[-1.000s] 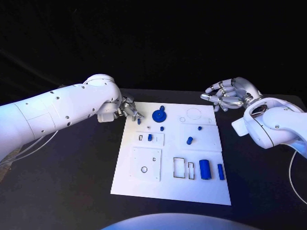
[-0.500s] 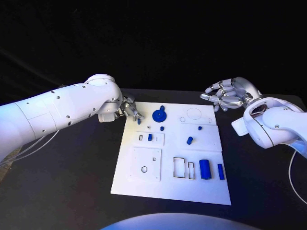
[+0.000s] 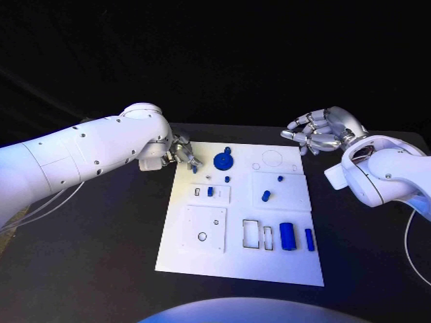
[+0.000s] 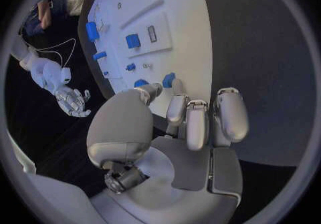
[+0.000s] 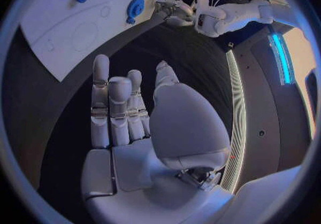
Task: Assemble the parts on the task board
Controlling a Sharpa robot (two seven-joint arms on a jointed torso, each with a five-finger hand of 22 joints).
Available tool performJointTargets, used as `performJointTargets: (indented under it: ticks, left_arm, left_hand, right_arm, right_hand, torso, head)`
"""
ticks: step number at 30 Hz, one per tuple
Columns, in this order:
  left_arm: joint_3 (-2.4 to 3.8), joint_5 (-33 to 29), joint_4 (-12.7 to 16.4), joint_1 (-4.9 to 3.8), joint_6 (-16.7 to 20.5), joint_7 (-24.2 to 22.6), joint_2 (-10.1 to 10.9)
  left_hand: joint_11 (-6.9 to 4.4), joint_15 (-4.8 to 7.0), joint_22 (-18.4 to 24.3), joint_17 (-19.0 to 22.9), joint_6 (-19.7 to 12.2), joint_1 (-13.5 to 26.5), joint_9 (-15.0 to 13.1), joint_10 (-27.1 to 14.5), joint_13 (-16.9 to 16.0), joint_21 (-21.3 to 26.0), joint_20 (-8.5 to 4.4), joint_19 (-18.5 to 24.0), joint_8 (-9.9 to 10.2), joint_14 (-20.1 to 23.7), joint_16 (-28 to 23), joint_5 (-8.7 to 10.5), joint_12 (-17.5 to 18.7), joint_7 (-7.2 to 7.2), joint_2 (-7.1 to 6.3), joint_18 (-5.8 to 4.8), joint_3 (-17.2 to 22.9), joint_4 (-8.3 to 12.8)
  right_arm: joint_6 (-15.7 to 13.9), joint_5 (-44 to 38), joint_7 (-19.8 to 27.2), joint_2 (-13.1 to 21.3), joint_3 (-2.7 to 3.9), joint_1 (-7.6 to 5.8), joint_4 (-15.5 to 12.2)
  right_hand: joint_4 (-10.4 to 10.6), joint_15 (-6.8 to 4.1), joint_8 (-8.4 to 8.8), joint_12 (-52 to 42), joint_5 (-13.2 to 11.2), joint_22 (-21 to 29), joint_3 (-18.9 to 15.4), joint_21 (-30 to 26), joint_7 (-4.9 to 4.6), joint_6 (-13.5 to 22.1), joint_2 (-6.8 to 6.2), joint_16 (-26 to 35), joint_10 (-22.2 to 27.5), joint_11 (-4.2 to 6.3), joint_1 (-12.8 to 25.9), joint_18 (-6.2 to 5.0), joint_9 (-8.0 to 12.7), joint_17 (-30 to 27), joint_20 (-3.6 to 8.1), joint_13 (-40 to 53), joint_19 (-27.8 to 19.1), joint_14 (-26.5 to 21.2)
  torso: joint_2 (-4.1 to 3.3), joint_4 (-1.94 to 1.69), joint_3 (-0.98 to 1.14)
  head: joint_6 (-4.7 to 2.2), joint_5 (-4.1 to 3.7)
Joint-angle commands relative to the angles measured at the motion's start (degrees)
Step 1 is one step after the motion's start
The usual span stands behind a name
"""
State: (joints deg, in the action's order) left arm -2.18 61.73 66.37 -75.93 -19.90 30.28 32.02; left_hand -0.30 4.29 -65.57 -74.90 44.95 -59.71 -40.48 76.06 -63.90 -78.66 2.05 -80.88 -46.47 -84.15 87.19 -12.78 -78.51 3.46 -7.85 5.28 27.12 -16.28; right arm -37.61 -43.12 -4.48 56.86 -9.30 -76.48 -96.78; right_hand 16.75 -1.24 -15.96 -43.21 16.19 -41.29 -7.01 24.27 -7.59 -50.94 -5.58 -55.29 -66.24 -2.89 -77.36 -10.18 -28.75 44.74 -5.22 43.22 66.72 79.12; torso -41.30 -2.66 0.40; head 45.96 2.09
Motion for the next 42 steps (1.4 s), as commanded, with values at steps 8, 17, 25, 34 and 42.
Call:
performJointTargets:
  ticks: [8,17,25,34,42]
  left_arm:
    - [-0.04,-1.38,-0.03,0.01,-0.39,-0.64,-0.17]
    - [-0.05,-3.01,0.10,0.02,0.29,-0.73,0.00]
    - [-0.01,-4.48,1.55,0.12,2.01,-0.89,1.19]
    - [0.21,-6.62,8.44,0.17,4.66,-0.87,6.20]
    - [0.27,-6.95,15.80,0.85,6.73,-1.66,10.88]
  left_hand:
    - [-0.23,-0.32,0.11,-6.39,0.08,-4.44,0.15,-0.45,0.04,0.34,0.20,0.40,0.62,-3.80,0.25,-0.36,0.11,0.13,1.17,-0.52,0.78,0.82]
    - [-0.02,-0.54,0.06,-6.37,-1.19,-11.32,-0.75,-0.60,0.37,0.36,0.30,0.53,0.16,-3.83,0.25,-0.27,0.38,0.52,1.84,-0.51,13.66,7.43]
    - [0.06,-0.61,-0.01,-6.39,-1.20,-10.69,-1.21,-0.44,0.35,0.32,0.40,0.53,-0.35,-3.84,0.26,-0.24,0.34,0.59,1.44,-0.51,16.15,8.58]
    - [0.01,-0.57,-0.17,-6.41,-1.05,-10.15,-1.52,-0.24,0.28,0.23,0.40,0.45,-0.76,-3.85,0.27,-0.27,0.28,0.55,1.10,-0.53,17.64,9.34]
    - [-0.06,-0.51,-0.45,-6.41,-0.93,-9.53,-1.82,-0.09,0.38,0.08,0.35,0.32,-1.14,-3.85,0.27,-0.29,0.35,0.50,0.25,-0.57,19.75,10.56]
  right_arm:
    - [0.52,-0.26,0.36,-0.11,0.00,0.03,-0.02]
    - [0.53,-0.26,0.36,-0.09,0.00,0.03,-0.02]
    - [0.54,-0.26,0.39,-0.09,0.00,0.03,-0.03]
    - [0.51,-0.26,0.42,0.10,0.00,0.03,-0.08]
    - [0.50,-0.26,0.48,0.23,0.00,0.04,-0.03]
  right_hand:
    - [-0.02,0.09,-0.28,-0.25,-0.06,0.12,-0.25,-0.29,0.11,0.37,0.15,0.14,0.03,0.13,0.32,-0.27,0.03,0.25,-0.11,-0.13,0.41,0.51]
    - [-0.02,0.08,-0.33,-0.29,-0.07,0.16,-0.25,-0.34,0.12,0.37,0.18,0.17,0.03,0.14,0.29,-0.27,0.04,0.30,-0.10,-0.18,0.45,0.55]
    - [-0.02,0.08,-0.33,-0.29,-0.07,0.16,-0.25,-0.34,0.12,0.37,0.18,0.17,0.03,0.14,0.29,-0.27,0.04,0.30,-0.10,-0.18,0.45,0.55]
    - [-0.02,0.08,-0.33,-0.29,-0.07,0.16,-0.25,-0.34,0.12,0.37,0.18,0.17,0.03,0.14,0.29,-0.27,0.04,0.30,-0.10,-0.18,0.45,0.55]
    - [-0.02,0.08,-0.33,-0.29,-0.07,0.16,-0.25,-0.34,0.12,0.37,0.18,0.17,0.03,0.14,0.29,-0.27,0.04,0.30,-0.10,-0.18,0.45,0.55]
  torso:
    - [0.07,-0.05,0.03]
    - [0.06,-0.01,0.02]
    - [0.09,0.01,0.06]
    - [0.20,-0.12,0.10]
    - [0.13,-0.17,-0.05]
  head:
    - [0.23,0.00]
    - [0.25,0.02]
    - [0.26,0.14]
    - [0.38,0.18]
    - [0.40,0.33]
